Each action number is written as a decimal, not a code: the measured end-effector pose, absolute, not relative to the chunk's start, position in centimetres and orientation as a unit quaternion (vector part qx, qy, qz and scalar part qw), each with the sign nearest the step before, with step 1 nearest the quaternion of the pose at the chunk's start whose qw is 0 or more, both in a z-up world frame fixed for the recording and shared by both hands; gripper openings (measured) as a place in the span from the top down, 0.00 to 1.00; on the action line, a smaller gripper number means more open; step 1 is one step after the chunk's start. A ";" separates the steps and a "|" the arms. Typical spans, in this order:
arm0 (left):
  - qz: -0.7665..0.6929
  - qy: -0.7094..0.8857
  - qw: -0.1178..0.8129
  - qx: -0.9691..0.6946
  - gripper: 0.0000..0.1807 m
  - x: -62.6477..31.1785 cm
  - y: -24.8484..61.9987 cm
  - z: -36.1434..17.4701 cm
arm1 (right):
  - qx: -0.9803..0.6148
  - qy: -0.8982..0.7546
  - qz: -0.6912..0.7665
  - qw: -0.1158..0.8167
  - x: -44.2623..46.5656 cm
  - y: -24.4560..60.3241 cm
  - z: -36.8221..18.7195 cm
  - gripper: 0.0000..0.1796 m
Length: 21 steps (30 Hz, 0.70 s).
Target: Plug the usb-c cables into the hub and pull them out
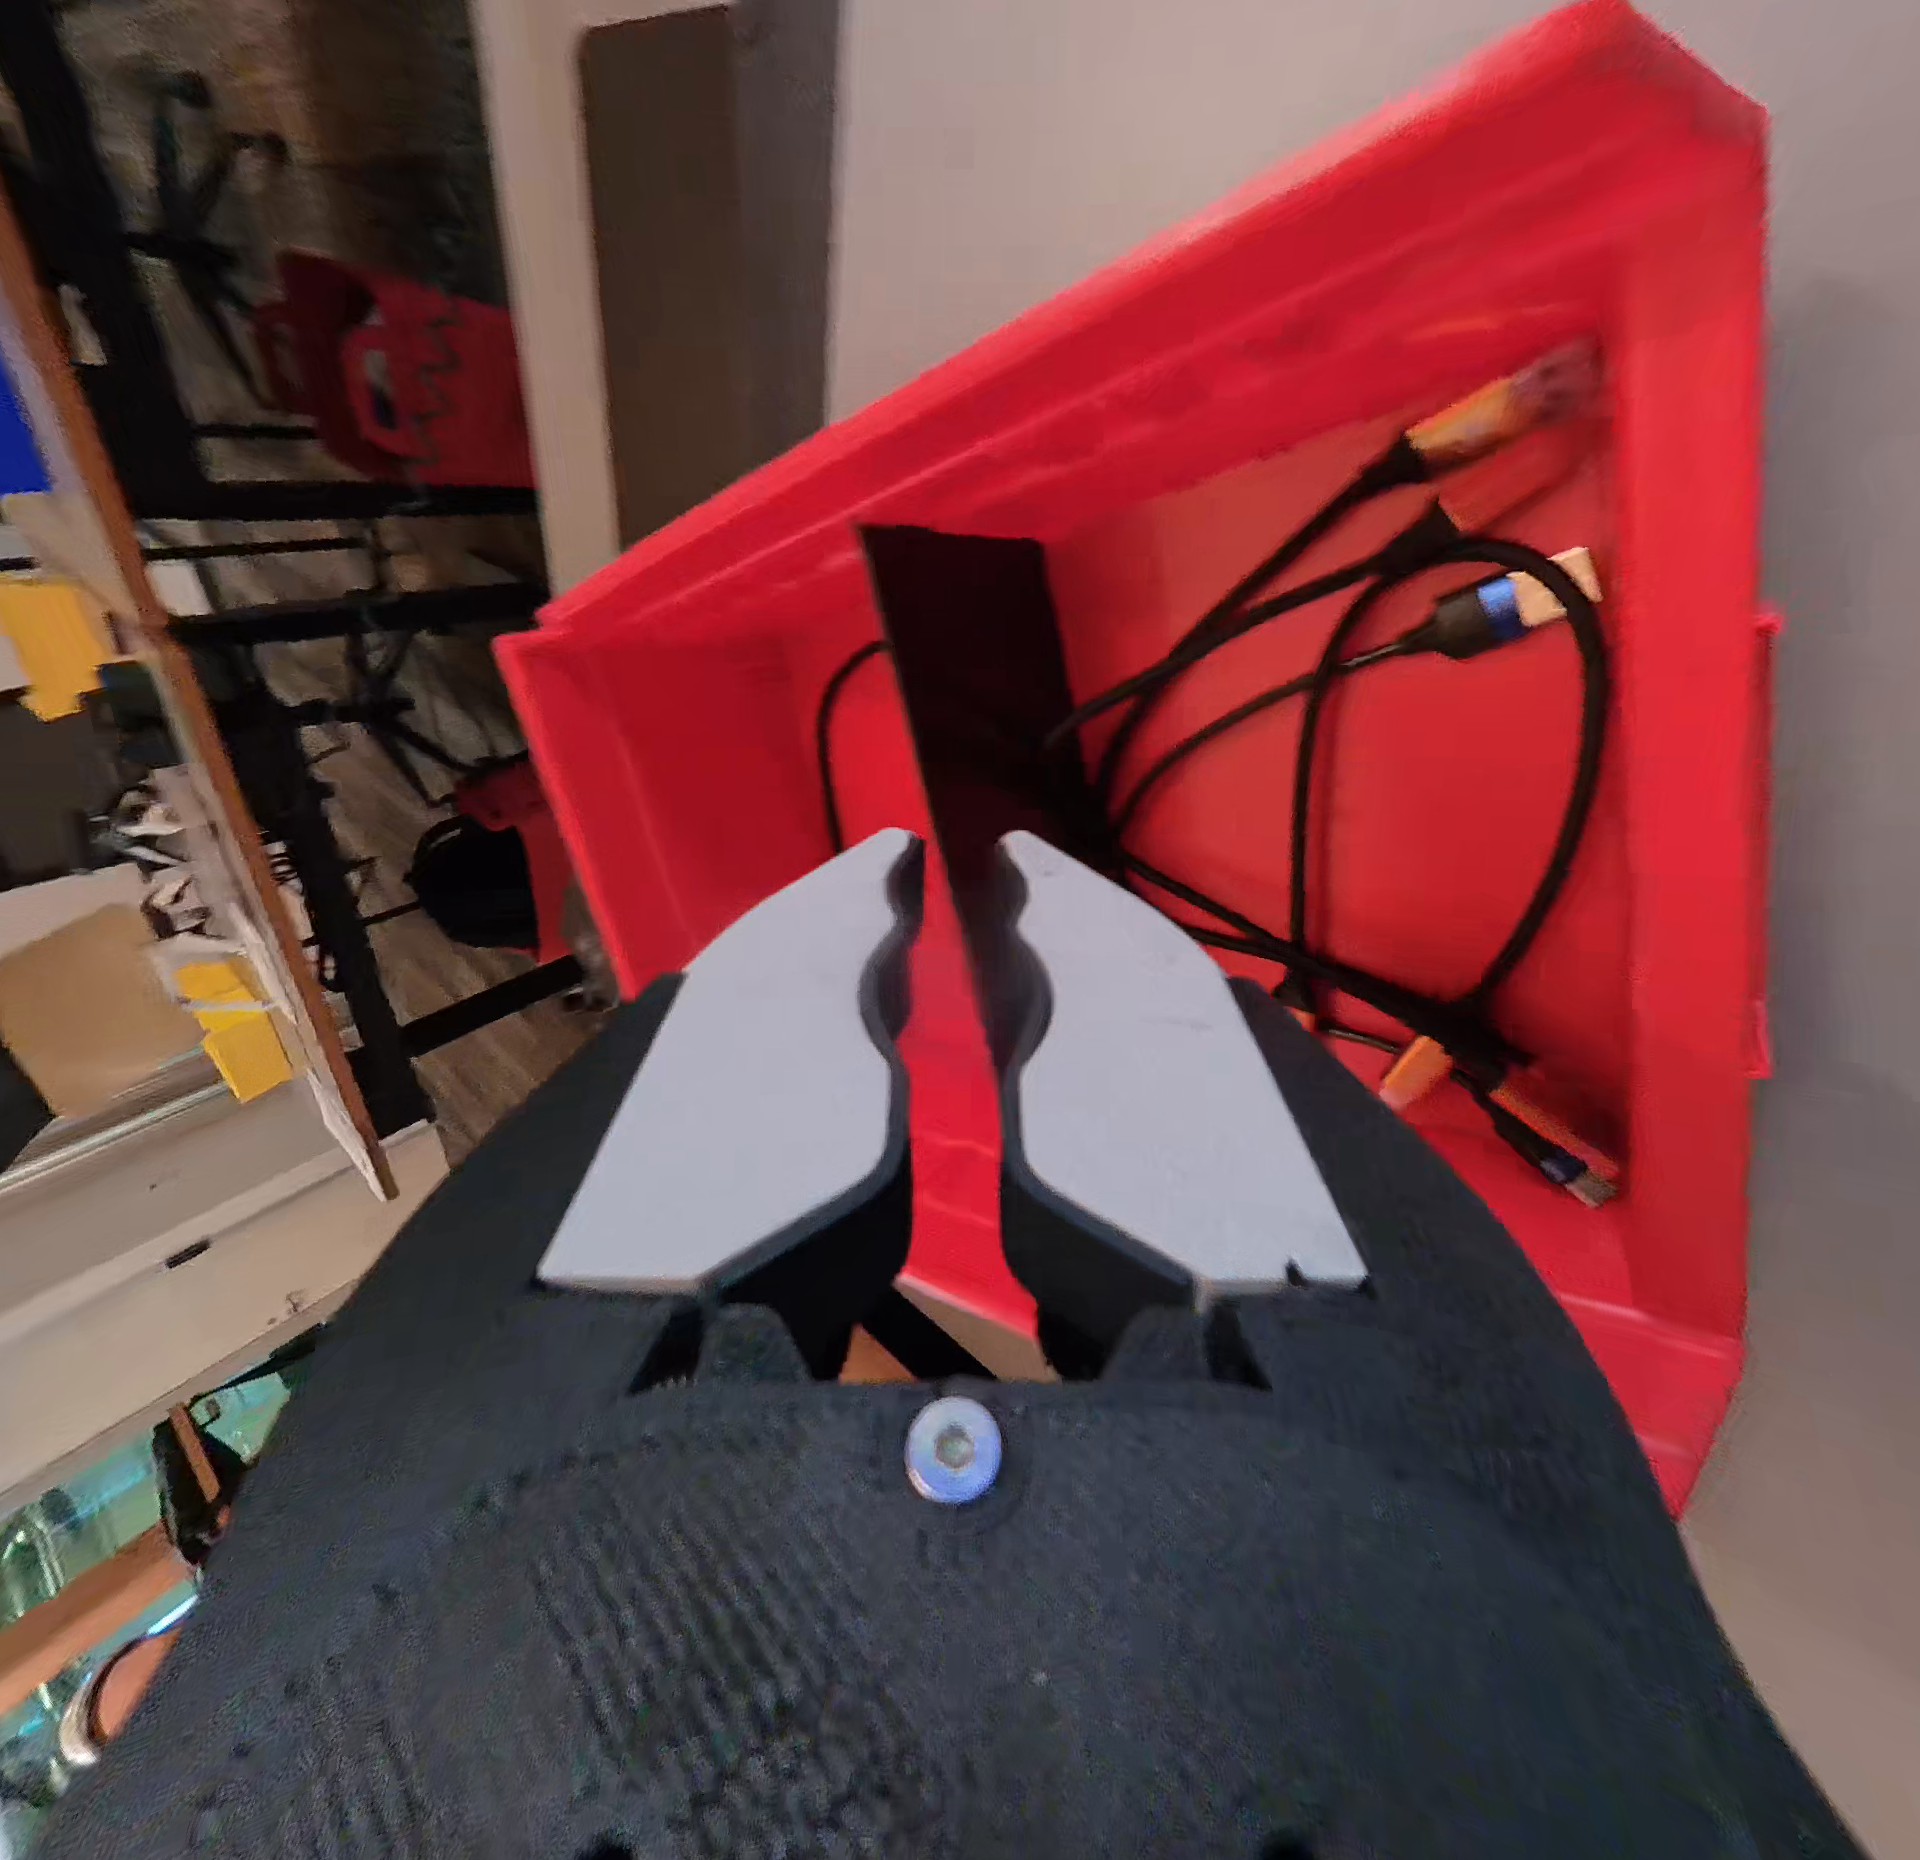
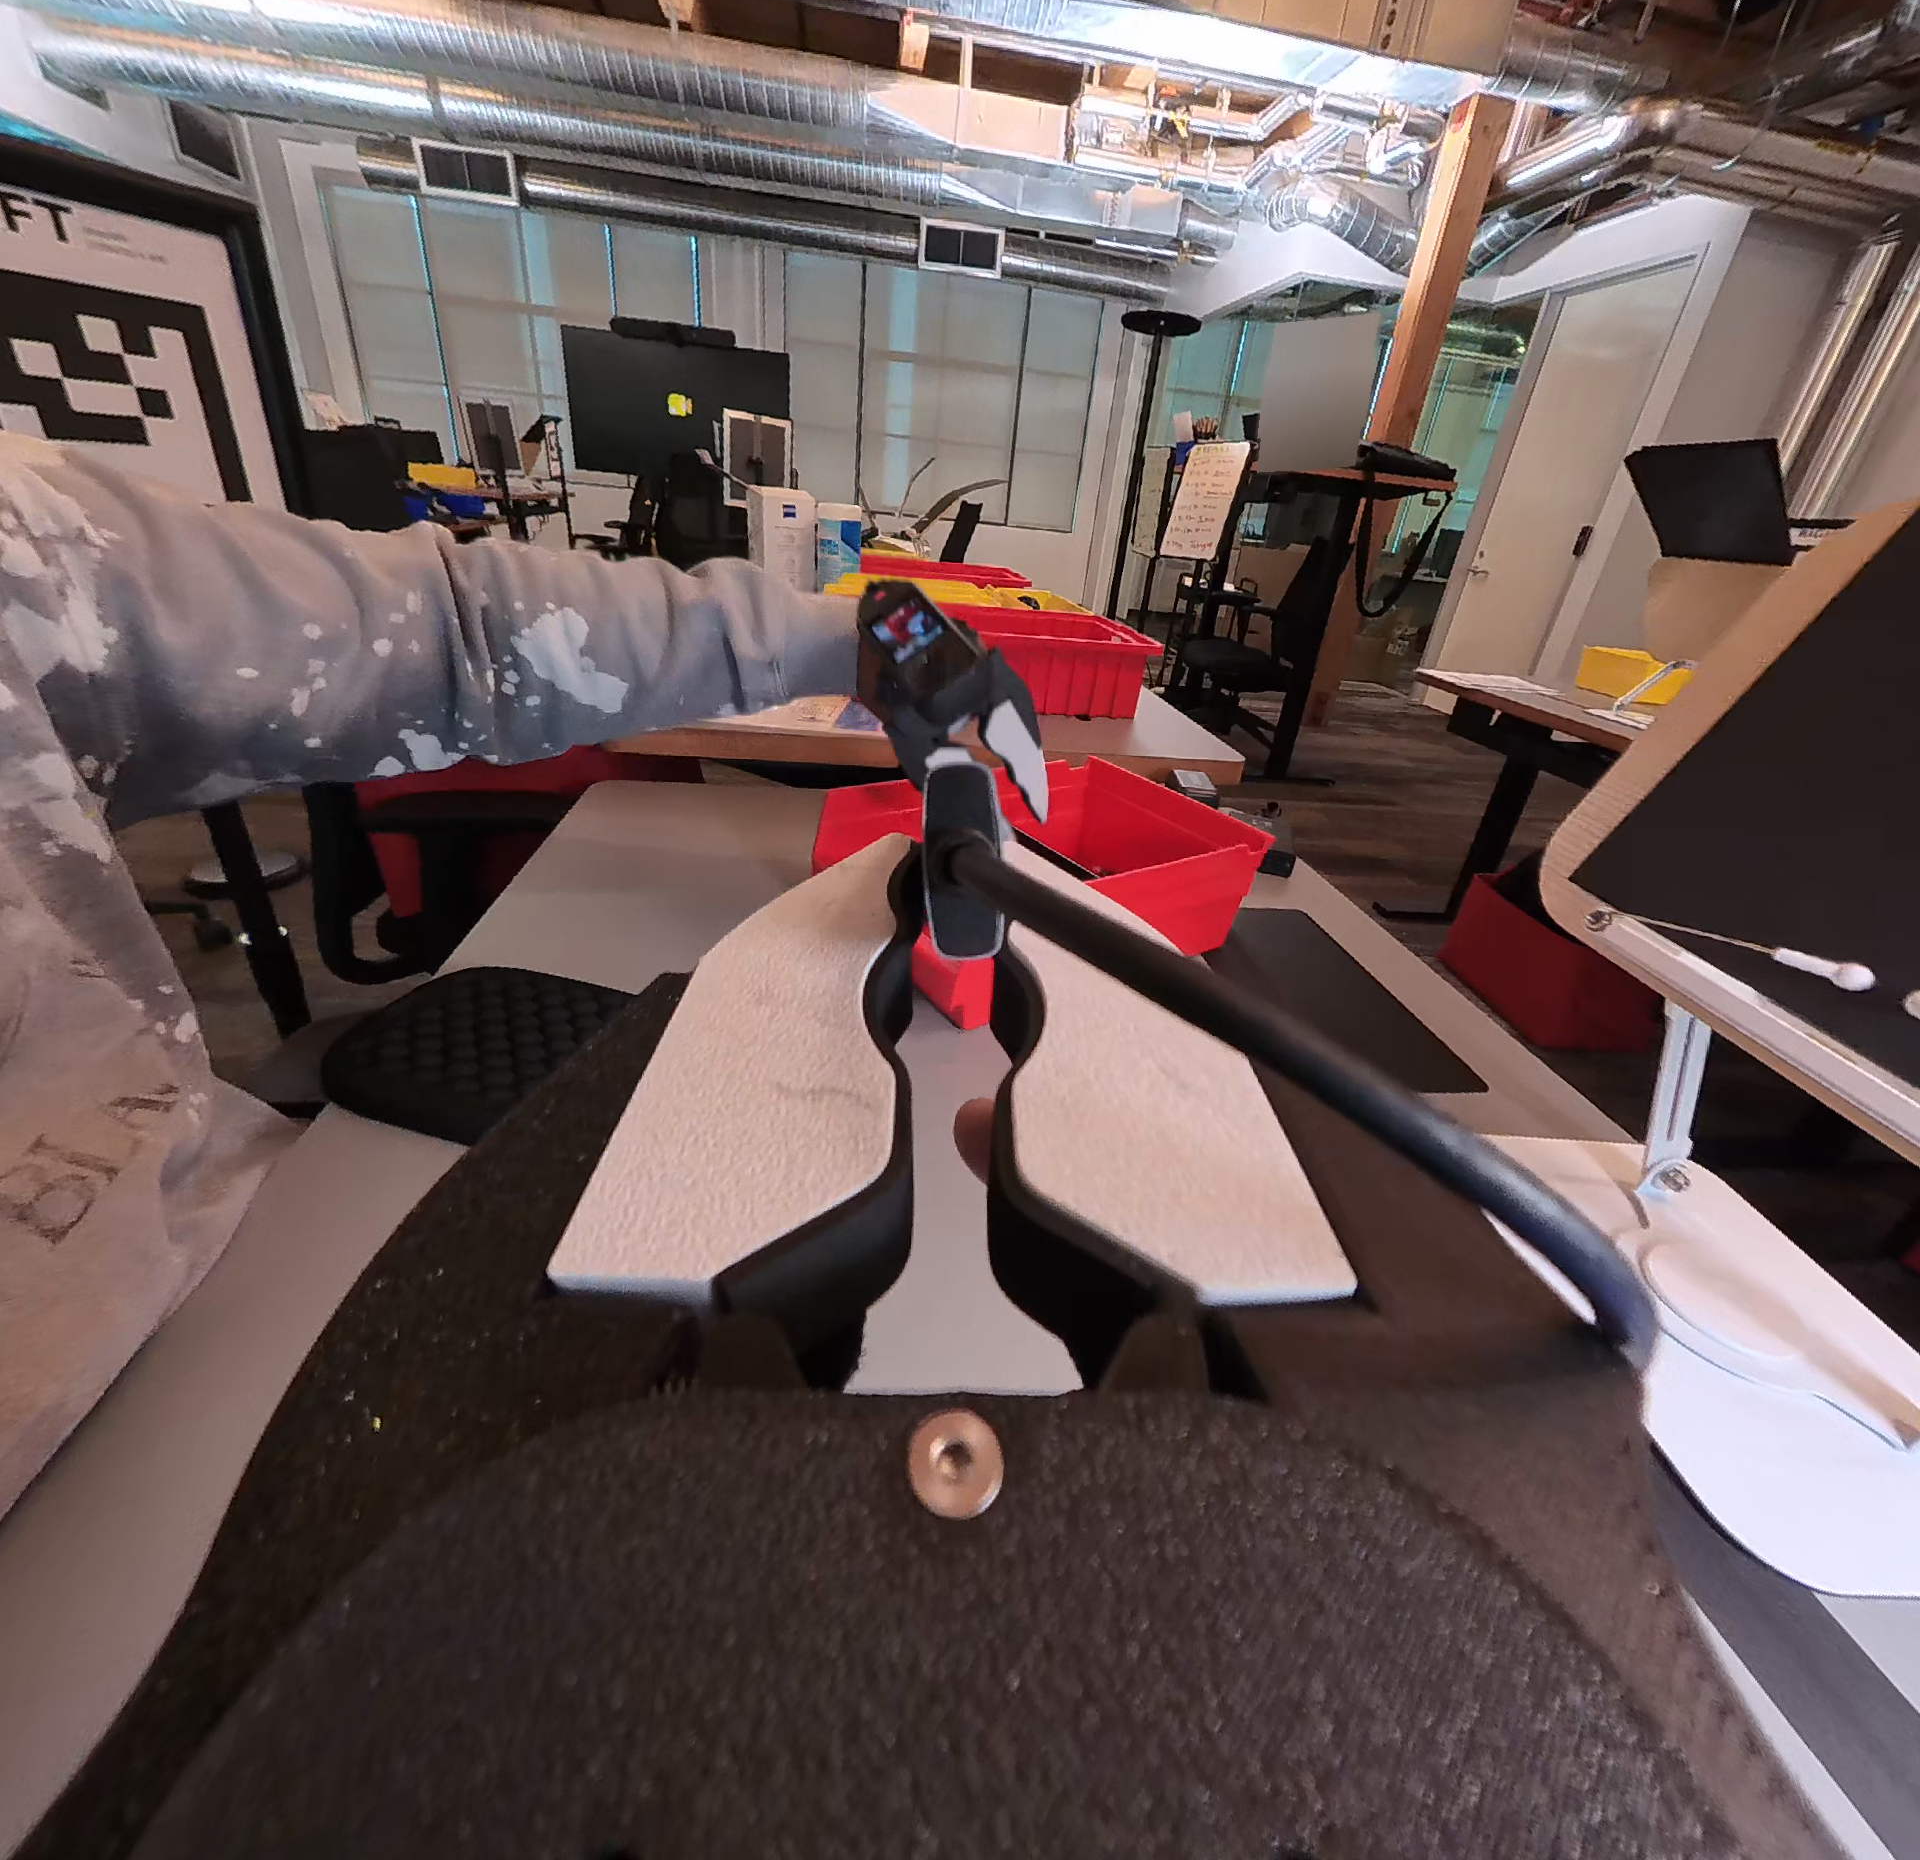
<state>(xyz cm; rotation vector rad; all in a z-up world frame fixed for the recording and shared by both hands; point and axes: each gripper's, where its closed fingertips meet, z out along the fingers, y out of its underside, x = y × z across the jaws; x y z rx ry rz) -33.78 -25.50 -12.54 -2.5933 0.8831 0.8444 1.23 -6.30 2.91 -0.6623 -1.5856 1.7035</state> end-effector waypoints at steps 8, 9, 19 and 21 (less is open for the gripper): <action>0.292 0.387 0.036 -0.874 0.78 -34.0 -23.9 -19.1 | -0.252 -0.617 0.654 0.357 1.8 -6.5 3.3 0.94; 0.290 0.396 0.028 -0.871 0.80 -34.0 -23.8 -19.6 | -0.254 -0.618 0.653 0.358 1.8 -6.4 3.2 0.94; 0.314 0.311 0.095 -0.892 0.97 -34.4 -24.6 -8.5 | -0.256 -0.599 0.666 0.363 2.3 -5.3 4.1 0.95; 0.326 0.298 0.124 -0.889 0.97 -33.6 -24.9 -5.2 | -0.253 -0.597 0.668 0.365 2.5 -5.4 4.4 0.95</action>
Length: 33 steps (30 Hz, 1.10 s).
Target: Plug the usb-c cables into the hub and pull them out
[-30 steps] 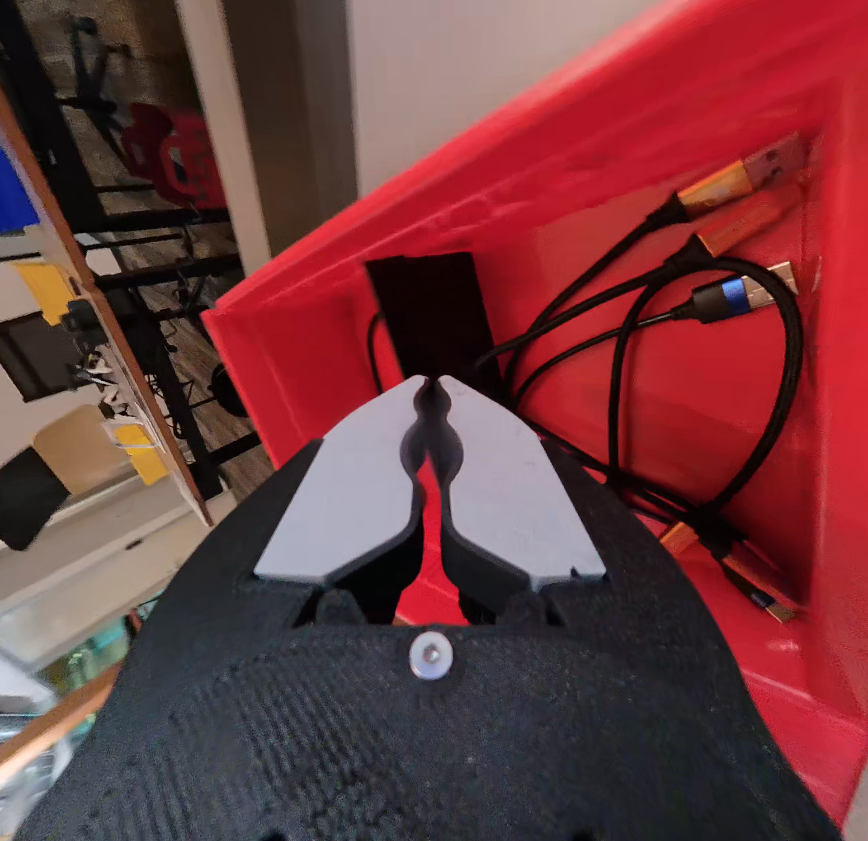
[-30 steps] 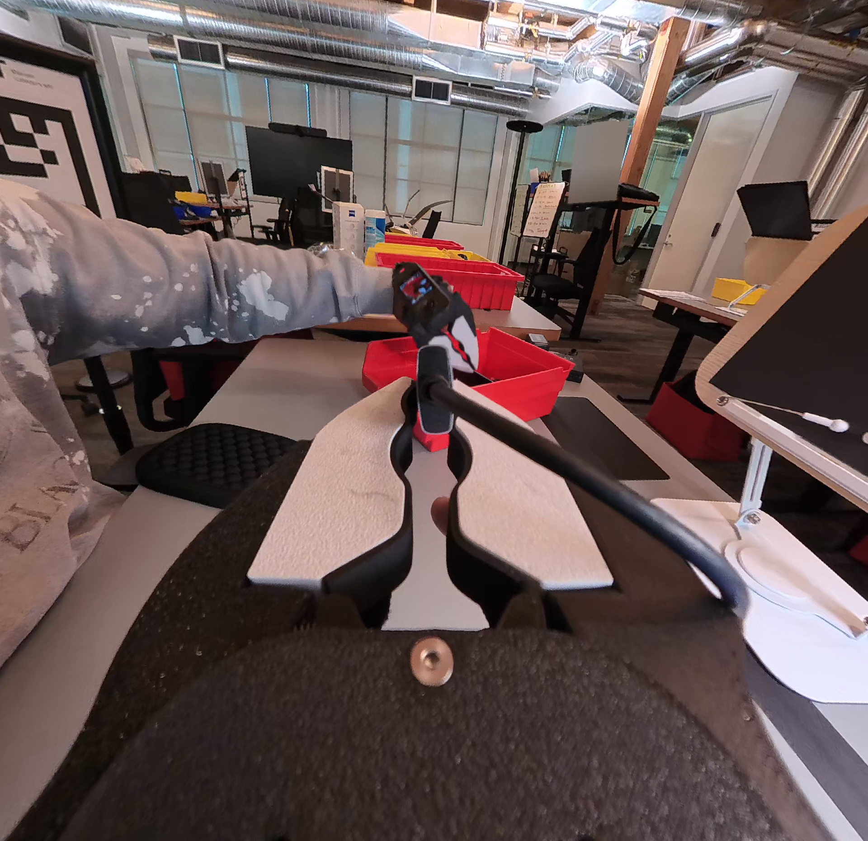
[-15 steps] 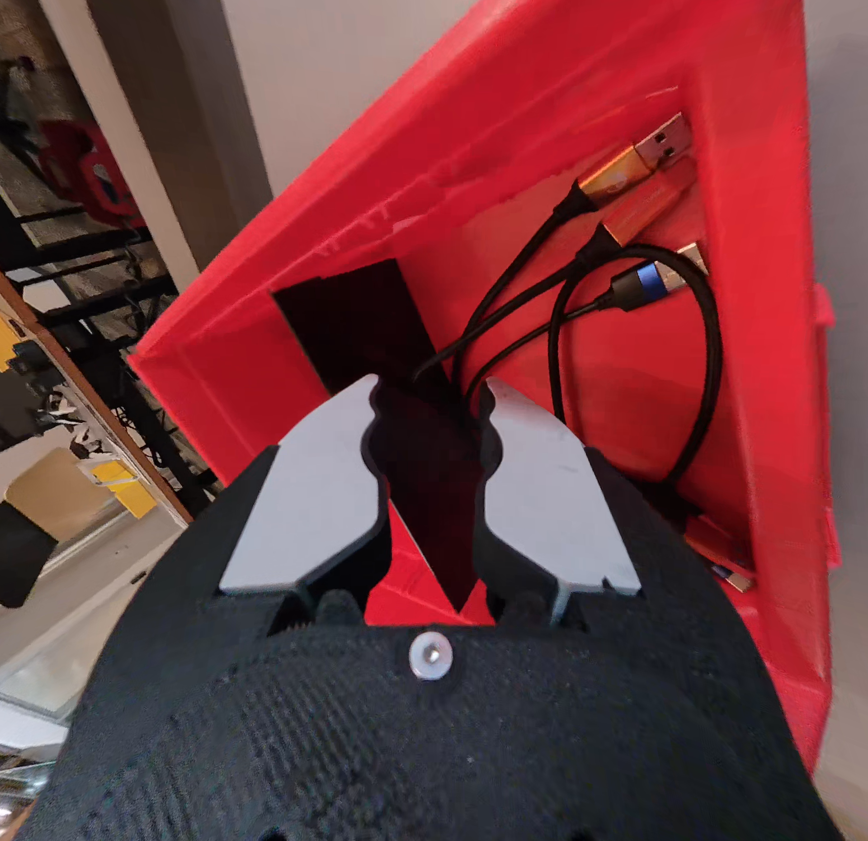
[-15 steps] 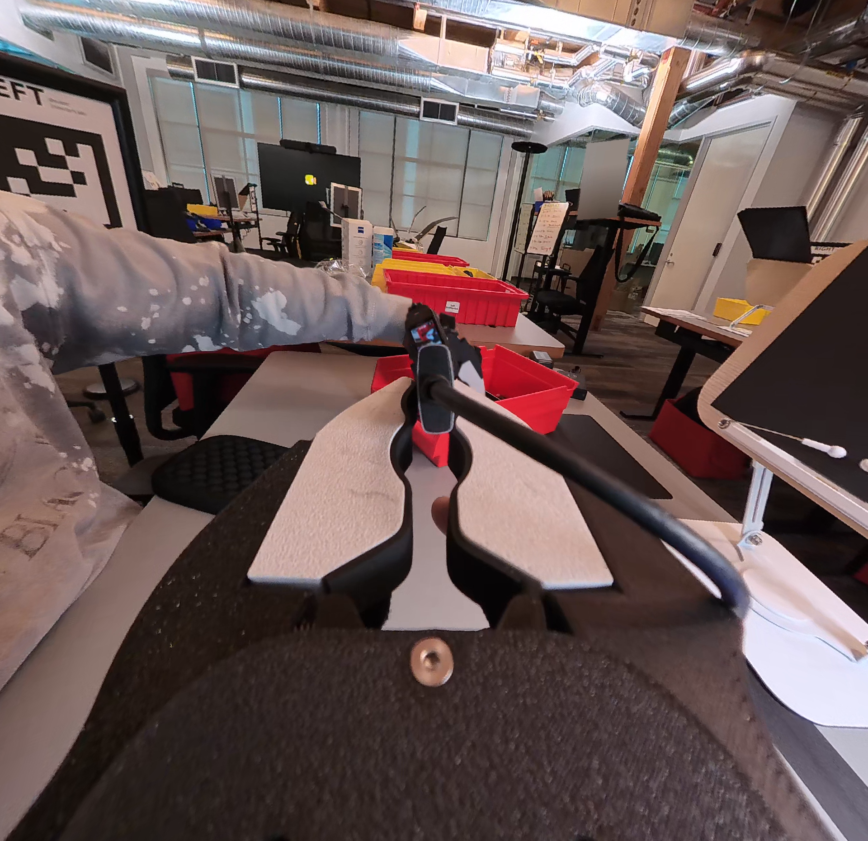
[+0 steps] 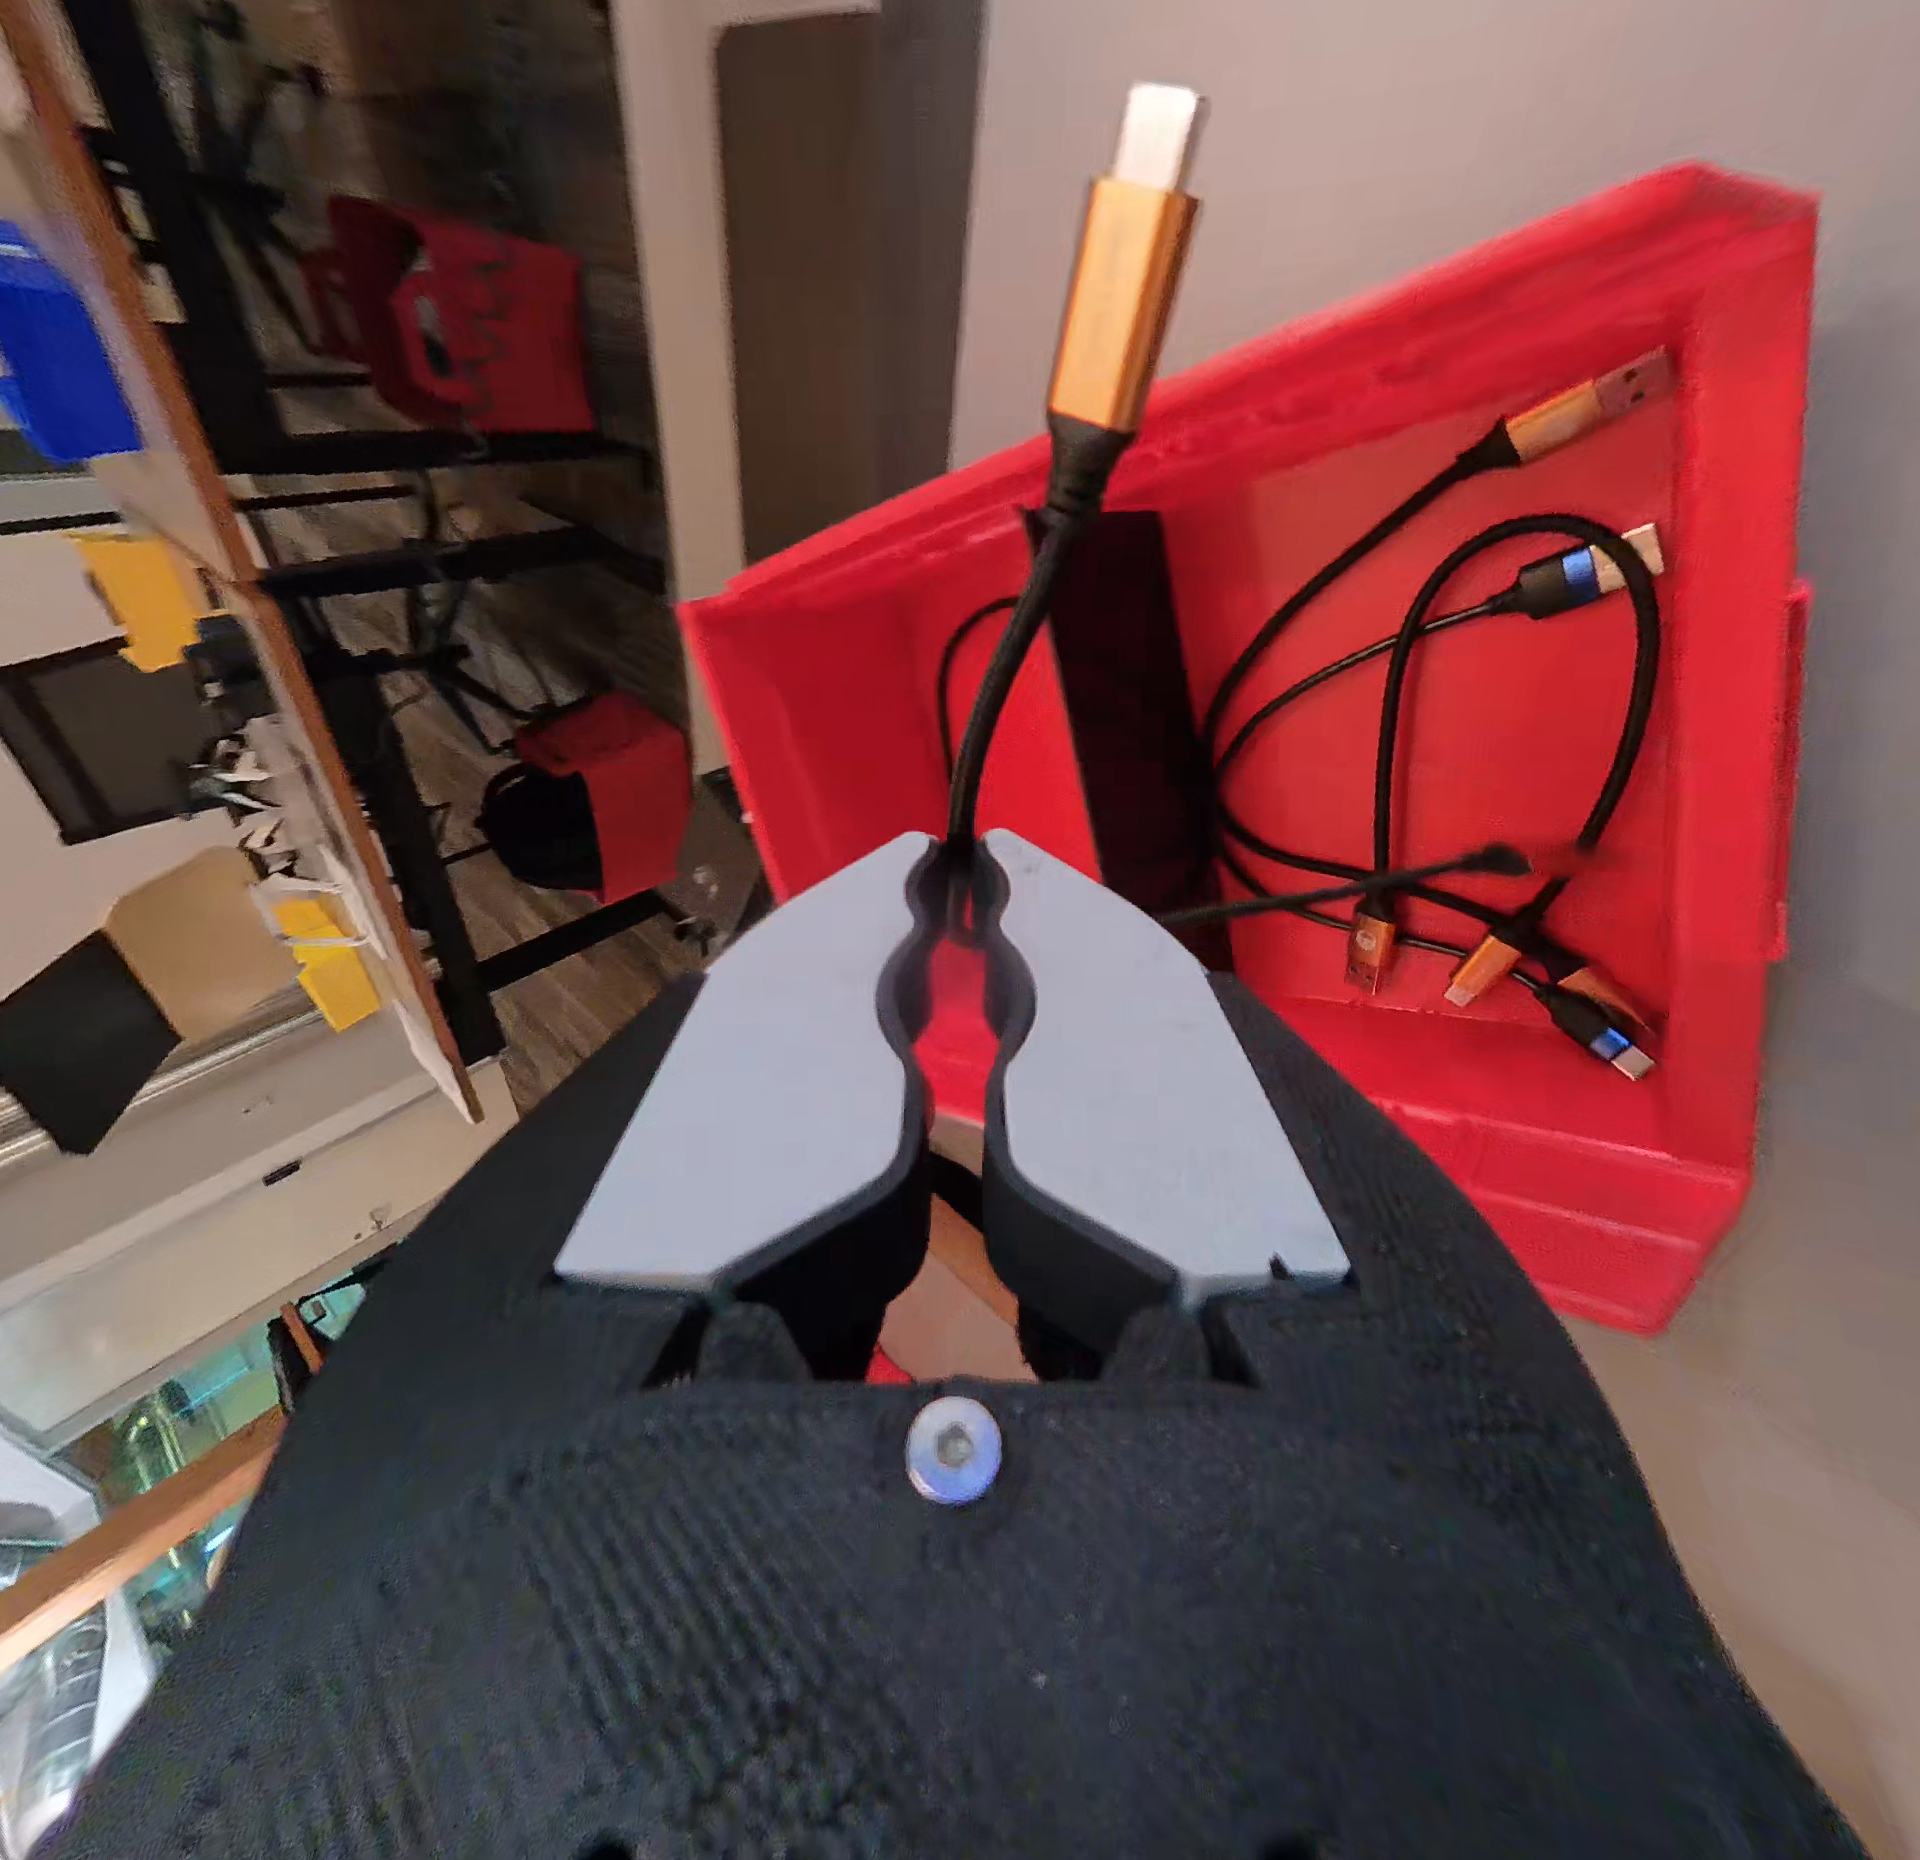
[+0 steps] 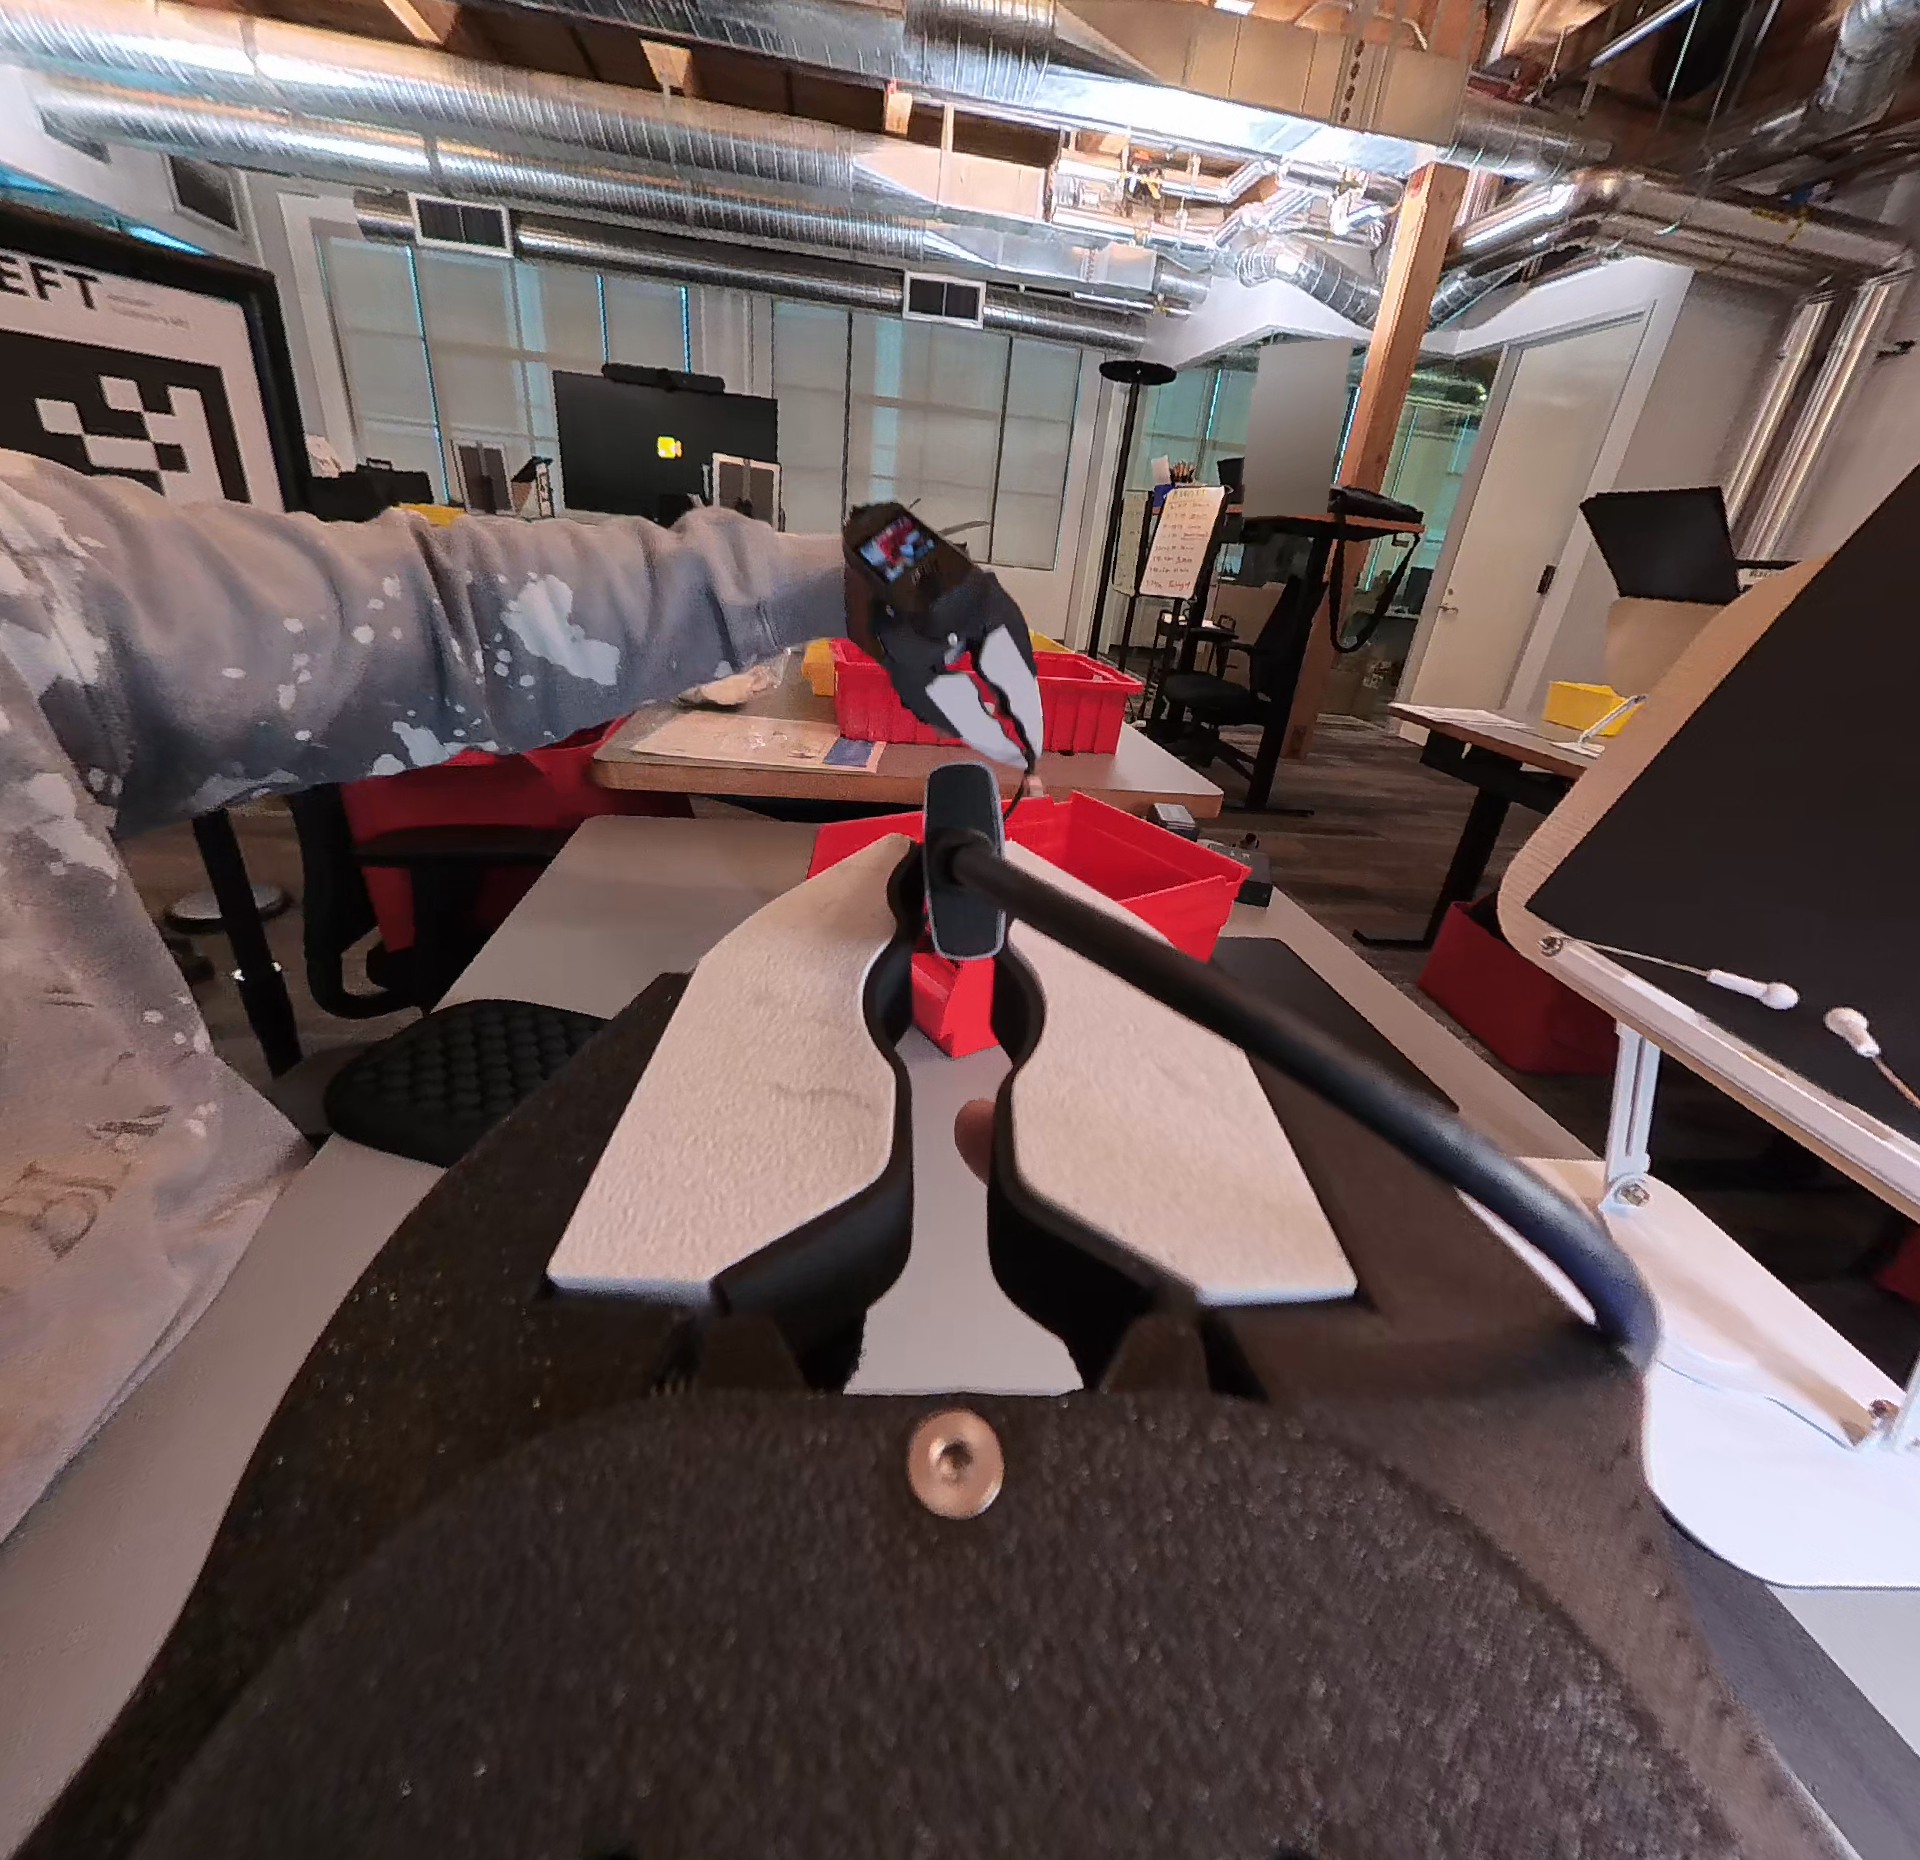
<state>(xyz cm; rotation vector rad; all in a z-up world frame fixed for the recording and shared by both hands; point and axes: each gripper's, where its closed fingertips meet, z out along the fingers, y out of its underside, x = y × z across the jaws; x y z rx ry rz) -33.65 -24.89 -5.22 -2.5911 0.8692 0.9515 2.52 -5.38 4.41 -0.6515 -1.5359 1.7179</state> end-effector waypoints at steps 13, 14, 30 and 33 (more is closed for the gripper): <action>0.004 0.314 0.329 -0.891 0.97 -12.4 -18.0 -6.6 | -0.243 -0.599 0.667 0.370 3.0 -6.4 5.1 0.95; -0.023 0.316 0.332 -0.888 0.97 -11.0 -17.1 -8.7 | -0.247 -0.599 0.666 0.369 2.9 -6.3 4.9 0.95; 0.009 0.352 0.405 -0.844 0.88 -4.8 -8.5 -19.9 | -0.346 -0.573 0.675 0.310 2.1 -3.7 -4.6 0.95; -0.011 0.380 0.382 -0.842 0.87 -3.0 -7.8 -20.2 | -0.350 -0.567 0.679 0.309 1.3 -3.5 -4.9 0.95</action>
